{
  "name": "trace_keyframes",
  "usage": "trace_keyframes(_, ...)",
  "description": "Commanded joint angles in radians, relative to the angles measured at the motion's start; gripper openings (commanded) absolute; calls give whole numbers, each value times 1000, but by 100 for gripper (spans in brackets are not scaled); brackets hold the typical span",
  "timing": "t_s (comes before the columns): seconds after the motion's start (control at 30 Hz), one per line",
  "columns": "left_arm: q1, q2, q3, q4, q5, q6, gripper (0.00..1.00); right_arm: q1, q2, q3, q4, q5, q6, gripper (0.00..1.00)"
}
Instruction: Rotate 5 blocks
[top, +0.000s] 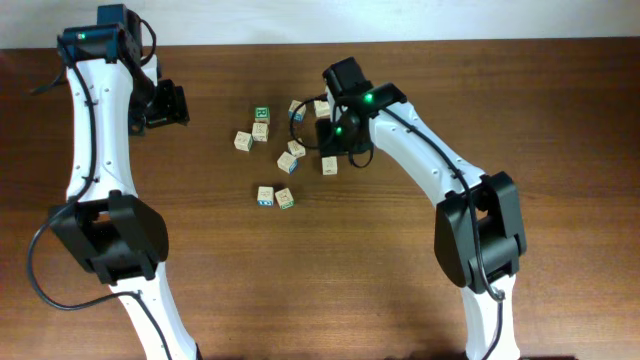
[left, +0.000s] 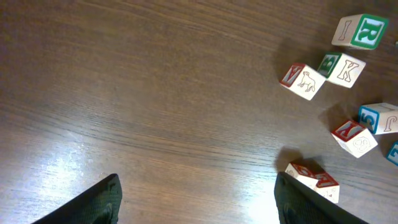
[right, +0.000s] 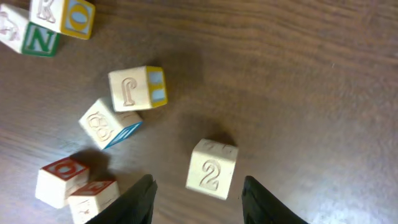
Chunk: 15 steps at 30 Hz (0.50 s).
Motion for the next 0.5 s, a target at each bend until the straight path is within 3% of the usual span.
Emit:
trace_keyframes(0.0, -3, 5, 17, 8, 1, 2, 77, 3, 57, 7, 18, -21, -61, 46)
trace_keyframes(0.27, -4, 5, 17, 9, 0, 2, 77, 26, 92, 5, 17, 27, -8, 45)
trace_keyframes(0.47, -4, 5, 17, 9, 0, 2, 78, 35, 92, 3, -11, 60, 50, 36)
